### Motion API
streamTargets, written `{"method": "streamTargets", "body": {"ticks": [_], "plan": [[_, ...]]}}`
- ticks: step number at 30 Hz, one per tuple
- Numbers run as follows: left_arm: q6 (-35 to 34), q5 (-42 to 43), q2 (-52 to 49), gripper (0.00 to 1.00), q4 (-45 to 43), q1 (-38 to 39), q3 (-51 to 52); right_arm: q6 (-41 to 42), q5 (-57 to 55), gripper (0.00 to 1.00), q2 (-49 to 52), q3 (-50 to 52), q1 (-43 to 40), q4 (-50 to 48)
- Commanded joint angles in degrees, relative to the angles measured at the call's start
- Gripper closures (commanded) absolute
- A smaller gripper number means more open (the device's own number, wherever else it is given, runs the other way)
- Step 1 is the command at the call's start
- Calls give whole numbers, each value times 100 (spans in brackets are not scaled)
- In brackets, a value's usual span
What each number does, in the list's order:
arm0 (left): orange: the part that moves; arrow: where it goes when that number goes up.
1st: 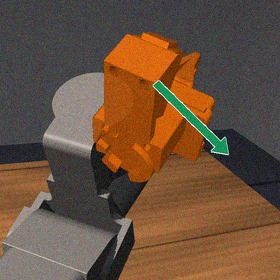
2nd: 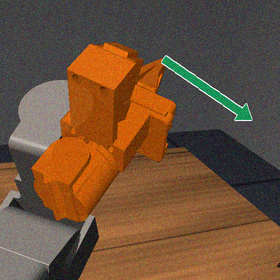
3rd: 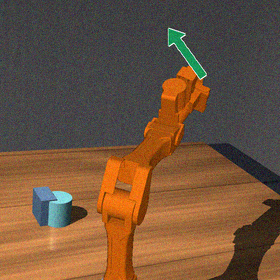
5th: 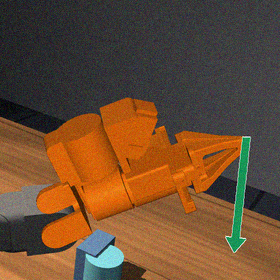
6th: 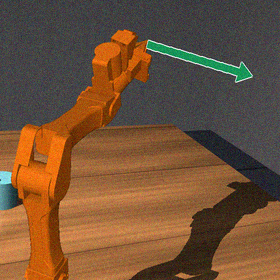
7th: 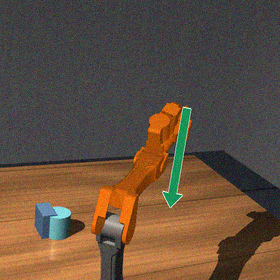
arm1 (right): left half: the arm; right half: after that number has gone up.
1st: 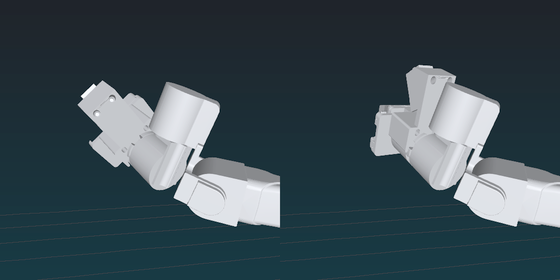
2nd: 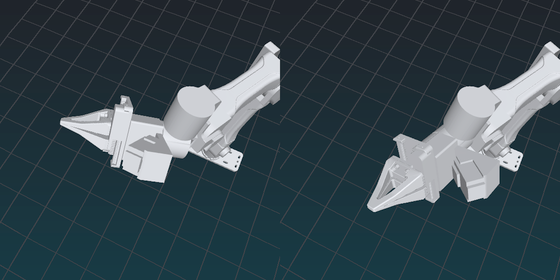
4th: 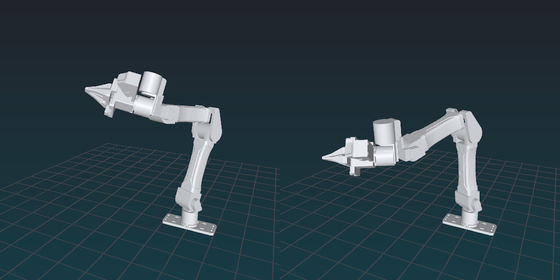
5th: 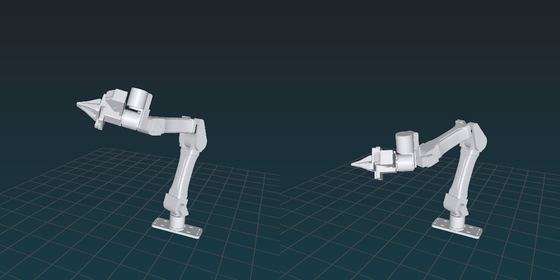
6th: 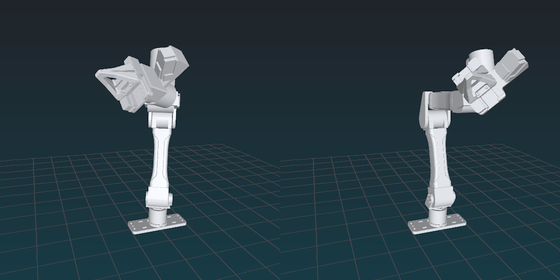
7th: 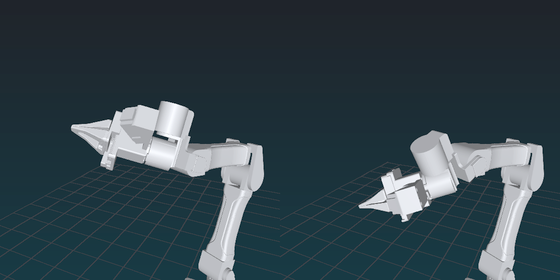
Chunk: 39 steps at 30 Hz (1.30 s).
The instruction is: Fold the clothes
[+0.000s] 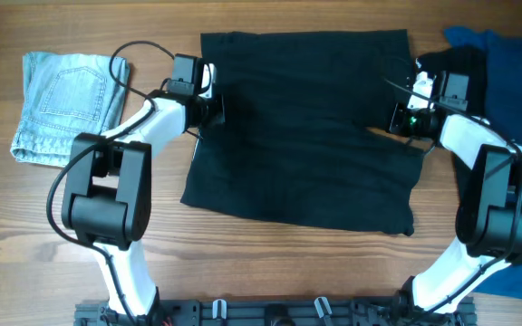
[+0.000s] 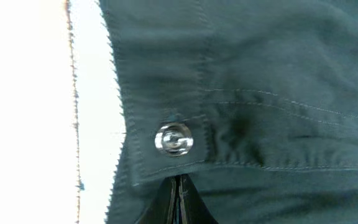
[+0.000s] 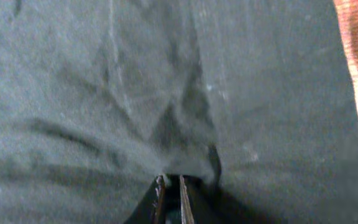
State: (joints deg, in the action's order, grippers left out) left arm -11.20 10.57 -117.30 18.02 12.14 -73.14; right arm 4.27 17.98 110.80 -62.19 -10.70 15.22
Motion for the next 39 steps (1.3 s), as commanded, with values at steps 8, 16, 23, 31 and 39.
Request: {"method": "streamTargets", "body": {"ticks": [8,16,23,31,39], "plan": [[-181,-11,1810,96,1478,-26,-411,662,-227,96,-1856,-706,-17,3917],[-162,546,881,96,2345,-26,-98,1244,-726,95,-1674,957,-20,2583],[-122,334,852,96,2341,-33,-2,1519,-1628,95,-756,1106,-24,1419],[-138,-507,855,95,2732,-249,-4,1008,-1451,87,-1012,55,-24,2020],[-518,-439,1043,83,3908,-577,-2,1552,-699,49,-1753,-920,-24,4570]]}}
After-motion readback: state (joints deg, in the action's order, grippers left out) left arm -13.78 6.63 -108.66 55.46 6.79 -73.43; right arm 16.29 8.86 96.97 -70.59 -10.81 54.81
